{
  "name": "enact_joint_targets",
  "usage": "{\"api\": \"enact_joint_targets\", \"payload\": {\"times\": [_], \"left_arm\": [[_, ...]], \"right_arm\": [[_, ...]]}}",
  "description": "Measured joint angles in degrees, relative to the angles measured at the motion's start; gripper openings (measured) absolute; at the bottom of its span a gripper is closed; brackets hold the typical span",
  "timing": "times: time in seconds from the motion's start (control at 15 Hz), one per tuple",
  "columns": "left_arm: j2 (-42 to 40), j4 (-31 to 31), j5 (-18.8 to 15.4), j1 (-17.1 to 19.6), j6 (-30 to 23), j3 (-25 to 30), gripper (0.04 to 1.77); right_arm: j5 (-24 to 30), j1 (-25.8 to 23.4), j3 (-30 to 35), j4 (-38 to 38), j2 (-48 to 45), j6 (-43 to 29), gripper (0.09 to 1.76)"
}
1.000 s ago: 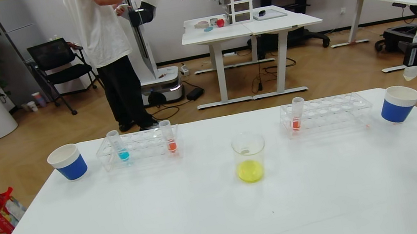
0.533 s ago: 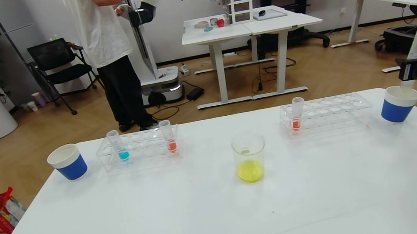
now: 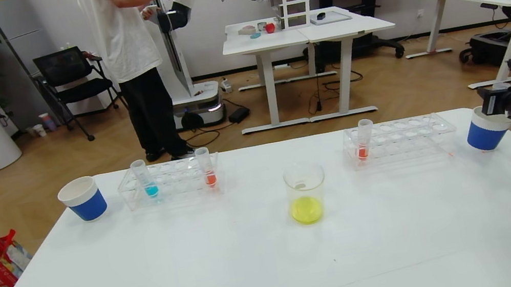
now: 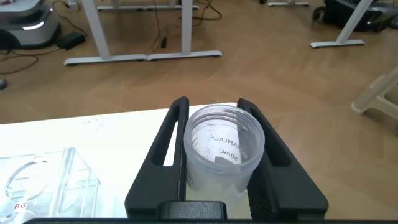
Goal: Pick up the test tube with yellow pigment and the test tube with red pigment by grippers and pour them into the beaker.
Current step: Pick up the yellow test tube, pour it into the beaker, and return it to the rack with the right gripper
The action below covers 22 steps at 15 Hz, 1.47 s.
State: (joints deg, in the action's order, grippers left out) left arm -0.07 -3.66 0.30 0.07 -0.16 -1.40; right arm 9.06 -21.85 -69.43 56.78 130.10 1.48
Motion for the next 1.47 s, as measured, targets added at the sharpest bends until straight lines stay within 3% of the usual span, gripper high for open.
{"api": "enact_joint_targets", "payload": {"times": [0.07, 0.13, 0.33, 0.4, 0.73, 1.0, 1.27, 1.47], "left_arm": [[0.00, -0.02, 0.00, 0.00, 0.00, 0.00, 1.75], [0.00, -0.02, 0.00, 0.00, 0.00, 0.00, 1.75], [0.00, -0.02, 0.00, 0.00, 0.00, 0.00, 1.75], [0.00, 0.00, 0.02, 0.00, 0.00, 0.00, 1.75], [0.00, 0.00, 0.00, 0.00, 0.02, 0.00, 1.75], [0.00, -0.02, 0.00, 0.00, 0.00, 0.00, 1.75], [0.00, 0.00, 0.00, 0.00, 0.02, 0.00, 1.75], [0.00, -0.02, -0.01, 0.00, 0.02, 0.00, 1.75]], "right_arm": [[0.00, 0.05, 0.16, 0.79, 0.06, -0.05, 0.54], [-0.05, 0.07, 0.27, 2.17, 0.15, -0.02, 0.68], [-0.41, 0.60, 1.04, 2.67, 0.11, 0.20, 1.62], [-0.41, 0.77, 1.23, 2.72, 0.00, 0.23, 1.74], [-0.41, 3.38, 1.73, 0.93, -2.89, 0.12, 1.74], [-0.96, 12.03, 1.04, -4.91, -8.87, -0.33, 1.74], [-9.74, 22.89, 1.10, -6.73, -14.03, -3.21, 1.74], [-10.42, 24.78, 3.33, -6.64, -18.99, -3.21, 1.74]]}}
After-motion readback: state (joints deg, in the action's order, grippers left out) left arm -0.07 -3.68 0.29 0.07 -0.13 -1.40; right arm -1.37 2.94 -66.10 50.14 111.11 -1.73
